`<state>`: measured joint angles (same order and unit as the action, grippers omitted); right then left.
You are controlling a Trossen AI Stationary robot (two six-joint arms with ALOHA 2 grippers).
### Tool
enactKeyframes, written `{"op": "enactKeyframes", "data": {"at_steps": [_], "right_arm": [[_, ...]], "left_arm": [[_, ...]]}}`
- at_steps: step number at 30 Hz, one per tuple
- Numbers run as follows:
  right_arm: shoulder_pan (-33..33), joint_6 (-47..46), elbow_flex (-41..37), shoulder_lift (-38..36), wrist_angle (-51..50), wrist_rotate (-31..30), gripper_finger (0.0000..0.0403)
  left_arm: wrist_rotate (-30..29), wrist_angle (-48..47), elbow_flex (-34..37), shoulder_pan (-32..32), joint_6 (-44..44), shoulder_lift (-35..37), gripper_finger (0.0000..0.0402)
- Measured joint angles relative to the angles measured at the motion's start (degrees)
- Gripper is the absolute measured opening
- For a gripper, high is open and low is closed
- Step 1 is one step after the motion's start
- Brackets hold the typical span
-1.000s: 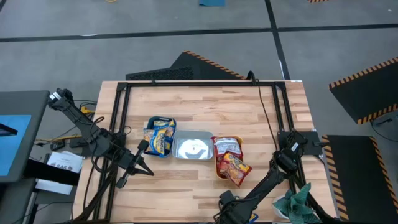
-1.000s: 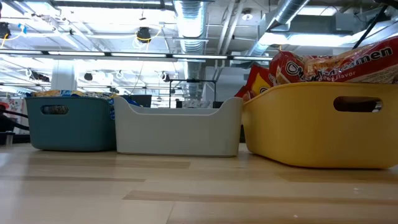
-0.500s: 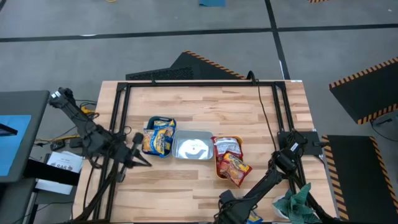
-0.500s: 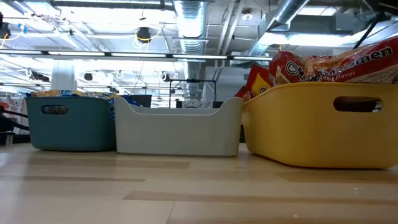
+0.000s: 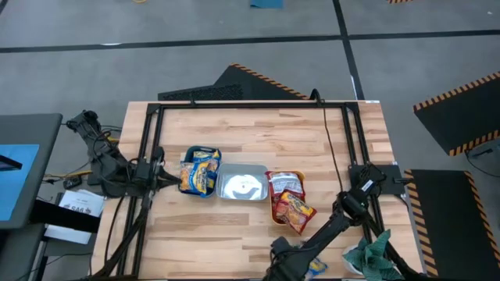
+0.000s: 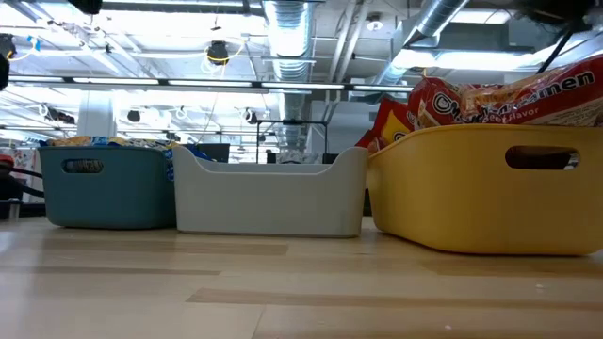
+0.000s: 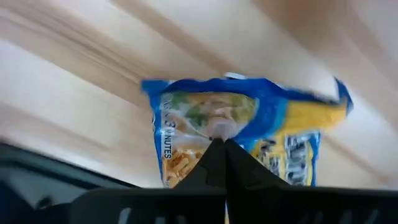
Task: Sort Maruchan noodles
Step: Put the blue noodle pack into the green bin
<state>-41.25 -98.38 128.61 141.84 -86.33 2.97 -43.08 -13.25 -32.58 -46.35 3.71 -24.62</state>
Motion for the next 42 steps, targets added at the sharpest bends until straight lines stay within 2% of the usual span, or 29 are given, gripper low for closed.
{"op": "enactKeyframes", "data": {"at_steps": [6, 9, 16, 20, 25, 29, 37, 42], "right_arm": [[0.8, 2.9, 5.9, -0.3, -1.1, -8.8, 0.0006], [1.2, 5.2, 6.1, -0.5, 2.2, -13.0, 0.0006], [3.7, 12.5, 6.0, -0.4, 7.3, -14.1, 0.0008], [4.9, 15.2, 6.2, -0.4, 8.0, -13.7, 0.0024], [5.9, 17.9, 6.3, -0.5, 9.5, -9.4, 0.0066], [5.8, 21.3, 6.3, -0.5, 11.3, -6.3, 0.0117], [5.8, 29.4, 6.3, -0.6, 6.9, -5.9, 0.0251], [5.5, 29.6, 5.1, -0.7, 1.7, -5.9, 0.029]], "left_arm": [[-0.5, -0.3, 0.0, 0.0, -0.1, -0.1, 0.0], [-0.7, -0.3, 0.0, 0.0, -0.2, -0.1, 0.0], [-0.9, -0.4, 0.0, 0.0, -0.2, -0.1, 0.0], [-0.9, -0.6, 0.0, 0.0, -0.2, -0.1, 0.0], [-1.0, -1.3, 0.0, 0.0, -0.1, -0.1, 0.0], [-1.0, -1.5, 0.0, 0.0, -0.1, -0.1, 0.0], [-1.0, -1.5, 0.0, 0.0, 0.0, -0.1, 0.0], [-1.0, -1.5, 0.0, 0.0, 0.0, -0.1, 0.0]]}}
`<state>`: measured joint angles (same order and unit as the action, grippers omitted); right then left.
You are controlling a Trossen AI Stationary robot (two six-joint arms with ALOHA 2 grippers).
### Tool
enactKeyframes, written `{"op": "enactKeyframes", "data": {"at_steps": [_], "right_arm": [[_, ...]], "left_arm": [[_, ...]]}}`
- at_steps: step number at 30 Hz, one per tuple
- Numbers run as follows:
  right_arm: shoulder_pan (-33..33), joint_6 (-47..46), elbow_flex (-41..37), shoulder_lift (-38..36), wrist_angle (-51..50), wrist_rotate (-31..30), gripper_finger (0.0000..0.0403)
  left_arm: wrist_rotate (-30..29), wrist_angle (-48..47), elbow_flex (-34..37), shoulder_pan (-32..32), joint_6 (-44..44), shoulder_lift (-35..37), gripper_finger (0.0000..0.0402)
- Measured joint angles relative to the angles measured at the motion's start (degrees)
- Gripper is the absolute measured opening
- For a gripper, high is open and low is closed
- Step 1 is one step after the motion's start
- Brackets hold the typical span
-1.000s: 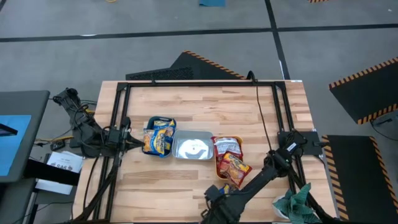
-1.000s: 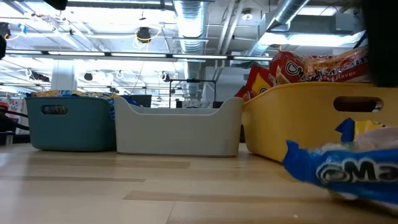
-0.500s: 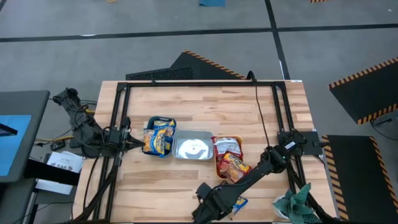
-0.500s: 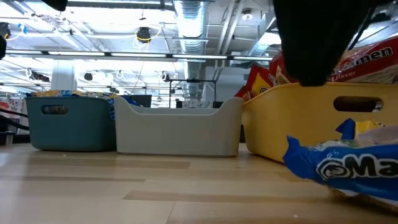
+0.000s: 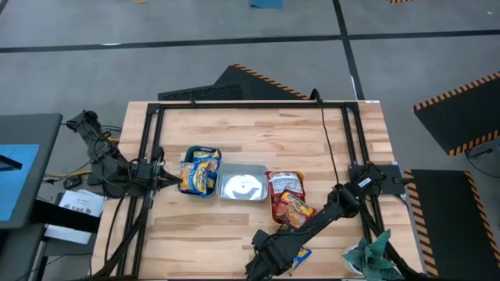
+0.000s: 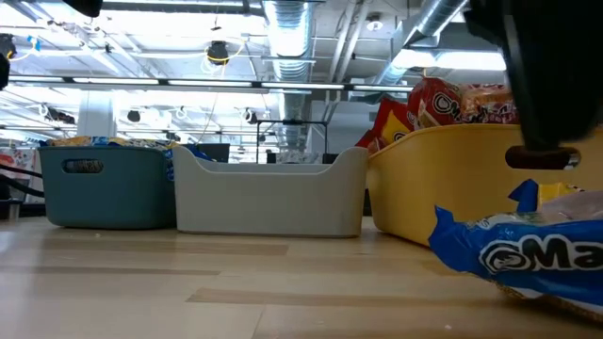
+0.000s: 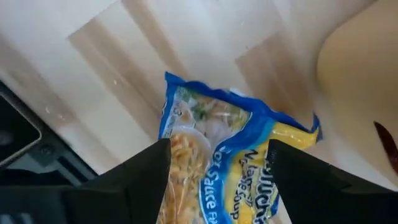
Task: Sort Maruchan noodles
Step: Put the blue noodle pack into the green bin
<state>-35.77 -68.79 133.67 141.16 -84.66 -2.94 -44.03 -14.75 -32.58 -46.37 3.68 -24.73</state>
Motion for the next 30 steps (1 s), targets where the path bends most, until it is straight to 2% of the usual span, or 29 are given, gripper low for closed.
{"op": "enactKeyframes", "data": {"at_steps": [19, 30], "right_arm": [[-2.1, 6.4, 0.1, 0.7, 0.6, -2.1, 0.0297], [-2.6, 6.3, 0.1, 4.1, -0.2, -0.1, 0.0297]], "left_arm": [[0.0, -0.9, 0.0, 0.0, 0.7, 0.0, 0.0], [0.0, -1.2, 0.0, 0.0, 0.7, 0.0, 0.0]]}}
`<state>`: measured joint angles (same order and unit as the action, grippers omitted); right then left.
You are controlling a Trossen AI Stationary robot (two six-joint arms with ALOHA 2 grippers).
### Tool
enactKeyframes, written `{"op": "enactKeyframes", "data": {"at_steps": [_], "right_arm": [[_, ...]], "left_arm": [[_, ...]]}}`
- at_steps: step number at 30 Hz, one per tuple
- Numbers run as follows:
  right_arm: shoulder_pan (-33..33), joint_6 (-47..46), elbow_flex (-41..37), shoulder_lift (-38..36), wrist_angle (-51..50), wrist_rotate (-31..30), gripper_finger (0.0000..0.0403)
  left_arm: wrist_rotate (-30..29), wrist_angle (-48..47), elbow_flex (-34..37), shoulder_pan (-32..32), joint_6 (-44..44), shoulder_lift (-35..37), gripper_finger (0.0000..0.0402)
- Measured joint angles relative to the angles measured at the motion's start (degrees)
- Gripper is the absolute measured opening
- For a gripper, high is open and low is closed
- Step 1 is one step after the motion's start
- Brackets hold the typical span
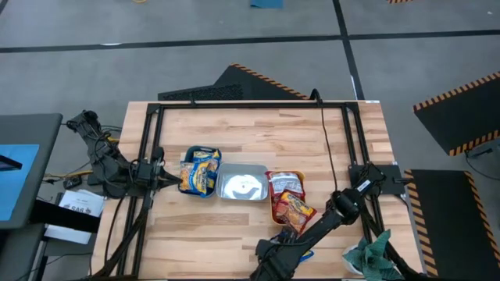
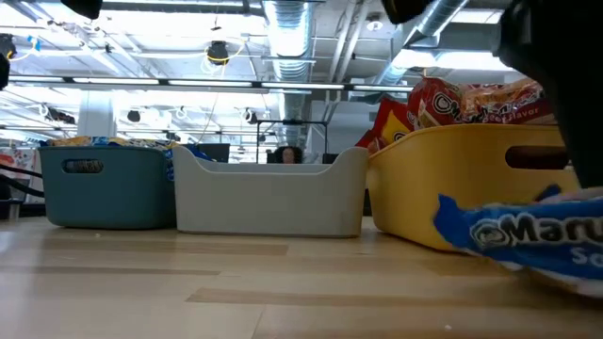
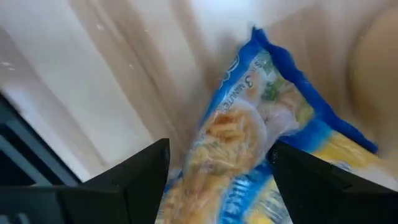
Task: Sort Maruchan noodles
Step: Put the blue noodle pack into the green bin
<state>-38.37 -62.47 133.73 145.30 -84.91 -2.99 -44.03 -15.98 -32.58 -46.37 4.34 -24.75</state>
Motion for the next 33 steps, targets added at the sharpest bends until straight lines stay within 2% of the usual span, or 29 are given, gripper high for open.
{"op": "enactKeyframes", "data": {"at_steps": [5, 8, 12, 16, 22, 23, 29, 31, 33], "right_arm": [[-0.3, 0.6, -0.1, 0.3, 0.5, 0.0, 0.0297], [-0.2, -2.0, -1.2, 0.1, 0.6, -0.2, 0.0296], [-0.2, -2.4, -3.5, -0.3, 1.8, -0.2, 0.0278], [-0.2, -3.8, -6.5, -0.4, 3.0, 0.2, 0.0218], [-0.2, -5.2, -7.1, -0.3, 2.6, 1.2, 0.0037], [-0.2, -5.2, -7.0, -0.3, 2.6, 1.4, 0.0022], [0.2, -6.2, -2.5, 0.2, -0.3, 1.3, 0.0018], [0.2, -6.3, 0.7, 0.8, -1.6, -0.1, 0.0018], [0.3, -6.8, -0.1, -0.7, 1.0, -2.0, 0.0016]], "left_arm": [[0.0, 0.0, 0.0, 0.0, 0.0, 0.0, 0.0], [0.0, 0.0, 0.0, 0.0, 0.0, 0.0, 0.0], [0.0, -0.1, 0.0, 0.0, 0.0, -0.1, 0.0], [0.0, -0.1, 0.0, 0.0, 0.0, -0.3, 0.0], [0.0, 0.0, 0.0, 0.0, -0.1, -0.4, 0.0], [0.0, 0.2, 0.0, 0.0, -0.1, -0.4, 0.0], [0.0, 0.4, 0.0, 0.0, -0.2, -0.3, 0.0], [0.0, 0.5, 0.0, 0.0, -0.2, -0.3, 0.0], [0.0, 0.7, 0.0, 0.0, -0.7, -0.3, 0.0]]}}
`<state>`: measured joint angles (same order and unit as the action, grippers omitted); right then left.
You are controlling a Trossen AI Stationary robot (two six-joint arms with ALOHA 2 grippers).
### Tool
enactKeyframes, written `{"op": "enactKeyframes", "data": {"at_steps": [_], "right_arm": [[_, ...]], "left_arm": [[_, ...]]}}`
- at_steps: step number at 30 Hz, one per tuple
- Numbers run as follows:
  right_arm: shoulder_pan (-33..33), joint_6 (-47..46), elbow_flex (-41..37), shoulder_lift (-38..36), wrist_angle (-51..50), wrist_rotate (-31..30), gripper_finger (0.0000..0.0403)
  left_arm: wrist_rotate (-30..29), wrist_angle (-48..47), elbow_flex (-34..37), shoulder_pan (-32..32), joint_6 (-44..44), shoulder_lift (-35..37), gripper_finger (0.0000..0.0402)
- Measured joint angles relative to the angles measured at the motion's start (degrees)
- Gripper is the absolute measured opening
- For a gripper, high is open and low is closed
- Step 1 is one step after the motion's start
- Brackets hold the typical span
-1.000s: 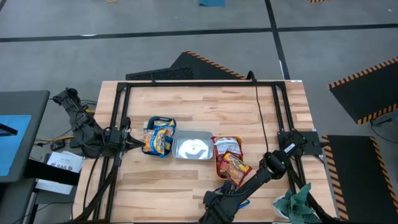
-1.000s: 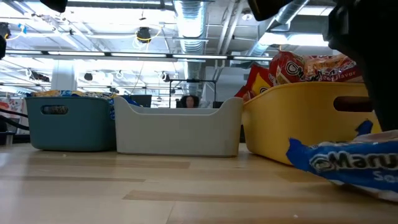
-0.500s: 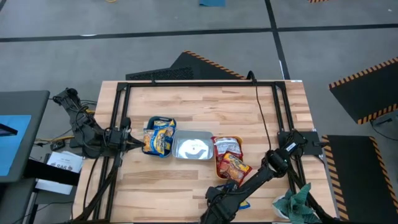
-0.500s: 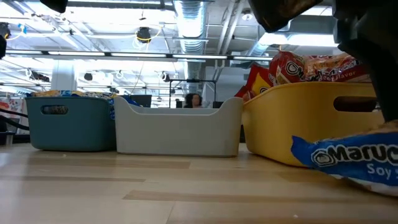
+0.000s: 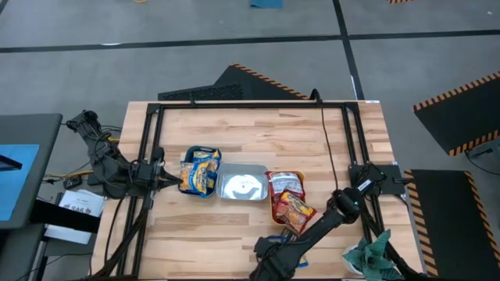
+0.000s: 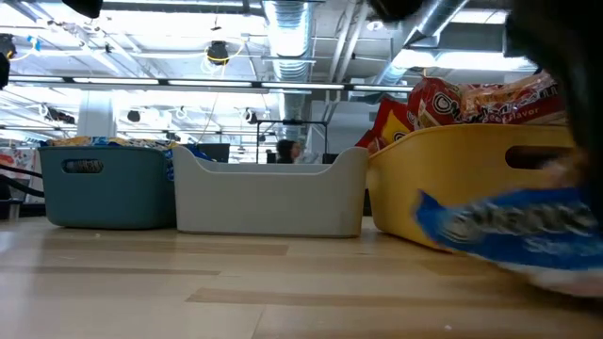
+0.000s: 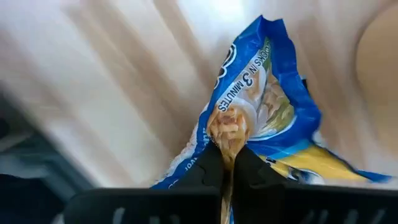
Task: Sort Maruchan noodles
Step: Put the blue noodle pack into the green bin
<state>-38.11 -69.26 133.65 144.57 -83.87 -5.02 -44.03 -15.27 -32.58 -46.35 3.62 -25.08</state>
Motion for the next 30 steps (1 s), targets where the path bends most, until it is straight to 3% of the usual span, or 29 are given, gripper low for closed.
{"op": "enactKeyframes", "data": {"at_steps": [9, 16, 23, 30], "right_arm": [[1.9, 7.4, 1.1, -5.1, 11.9, -13.8, 0.0014], [8.1, 27.0, 1.2, -7.4, 28.3, -24.9, 0.0014], [17.3, 50.1, 1.2, -7.5, 48.8, -26.5, 0.0014], [25.4, 55.6, 1.2, -7.5, 55.4, -28.1, 0.0013]], "left_arm": [[0.0, 1.3, 0.0, 0.0, -1.0, 0.0, 0.0], [0.0, 2.0, 0.0, 0.0, -1.1, 0.0, 0.0], [0.0, 2.9, 0.0, 0.0, -1.0, 0.0, 0.0], [0.0, 2.8, 0.0, 0.0, -2.5, 0.0, 0.0]]}}
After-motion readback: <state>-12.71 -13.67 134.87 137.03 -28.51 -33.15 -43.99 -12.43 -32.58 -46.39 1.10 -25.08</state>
